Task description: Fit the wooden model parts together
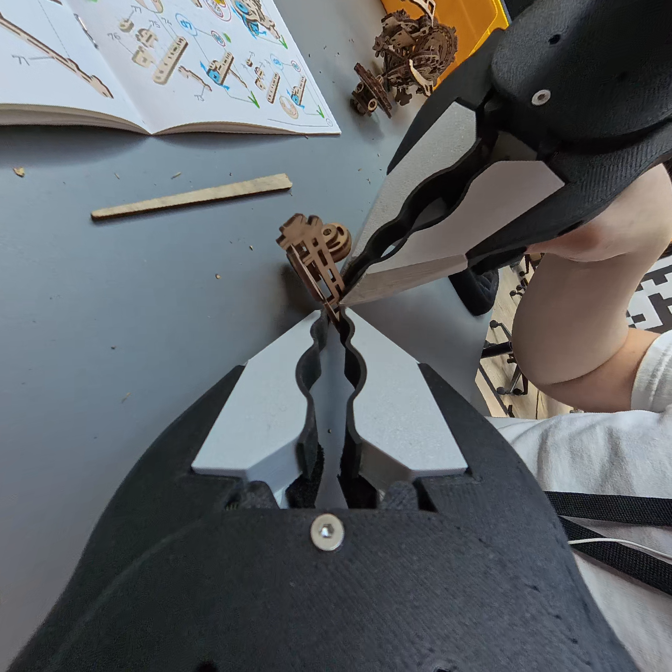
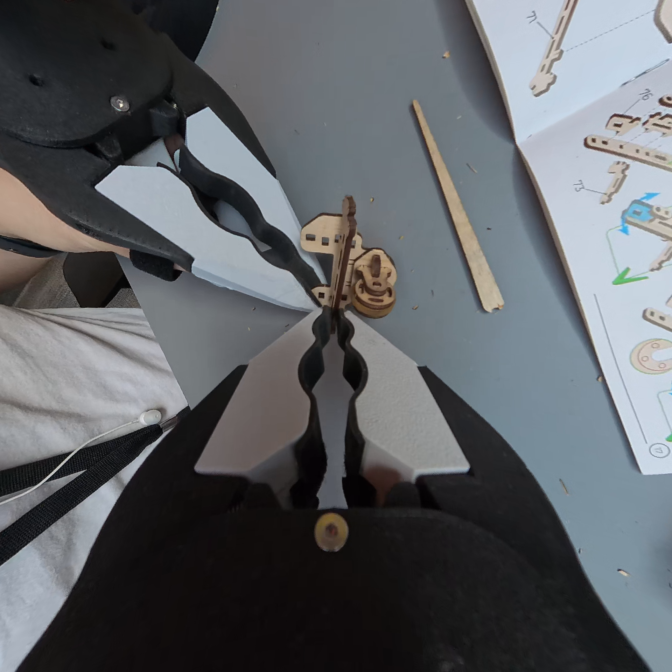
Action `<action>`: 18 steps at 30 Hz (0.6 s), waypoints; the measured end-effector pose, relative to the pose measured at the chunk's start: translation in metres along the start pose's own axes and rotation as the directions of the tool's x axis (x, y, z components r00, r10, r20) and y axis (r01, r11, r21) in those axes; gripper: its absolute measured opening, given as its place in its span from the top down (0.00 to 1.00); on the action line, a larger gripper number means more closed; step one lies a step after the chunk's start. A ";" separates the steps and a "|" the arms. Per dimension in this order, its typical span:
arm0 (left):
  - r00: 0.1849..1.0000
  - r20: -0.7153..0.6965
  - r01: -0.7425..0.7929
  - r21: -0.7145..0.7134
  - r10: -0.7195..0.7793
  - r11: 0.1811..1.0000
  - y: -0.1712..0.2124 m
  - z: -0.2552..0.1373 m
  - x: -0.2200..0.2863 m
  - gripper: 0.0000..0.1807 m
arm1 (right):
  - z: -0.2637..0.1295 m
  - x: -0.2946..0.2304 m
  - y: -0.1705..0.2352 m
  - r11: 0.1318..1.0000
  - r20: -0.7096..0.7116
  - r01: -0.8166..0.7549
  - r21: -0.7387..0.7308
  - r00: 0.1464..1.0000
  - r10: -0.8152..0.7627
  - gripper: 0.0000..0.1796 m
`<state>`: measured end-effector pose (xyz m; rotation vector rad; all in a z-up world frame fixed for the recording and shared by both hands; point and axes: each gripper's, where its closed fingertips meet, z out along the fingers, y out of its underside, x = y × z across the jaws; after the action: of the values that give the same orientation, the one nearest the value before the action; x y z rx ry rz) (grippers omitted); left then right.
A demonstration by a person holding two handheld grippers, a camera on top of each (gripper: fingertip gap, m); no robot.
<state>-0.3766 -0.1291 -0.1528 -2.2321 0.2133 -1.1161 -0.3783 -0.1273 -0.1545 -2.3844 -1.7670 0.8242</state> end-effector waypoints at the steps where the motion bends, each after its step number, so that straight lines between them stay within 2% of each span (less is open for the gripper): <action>1: 1.000 0.001 0.002 0.002 -0.002 1.000 0.000 0.000 0.000 0.98 | 0.001 0.000 0.000 1.000 -0.001 0.008 -0.013 1.000 -0.008 0.98; 7: 0.999 -0.012 0.046 0.010 -0.046 0.999 -0.001 -0.002 -0.002 0.98 | 0.003 0.000 -0.001 1.000 -0.002 -0.006 0.010 1.000 0.006 0.98; 11: 0.990 -0.060 0.131 0.012 -0.130 0.991 -0.002 -0.003 -0.003 0.98 | 0.004 -0.001 -0.003 0.999 -0.002 -0.015 0.046 1.000 0.015 0.98; 18: 0.987 -0.077 0.143 0.038 -0.140 0.989 -0.004 -0.007 -0.003 0.98 | 0.002 -0.003 -0.009 0.997 0.006 -0.020 0.079 1.000 0.019 0.99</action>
<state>-0.3845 -0.1278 -0.1498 -2.1969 0.0613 -1.2683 -0.3870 -0.1274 -0.1518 -2.3552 -1.6819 0.8862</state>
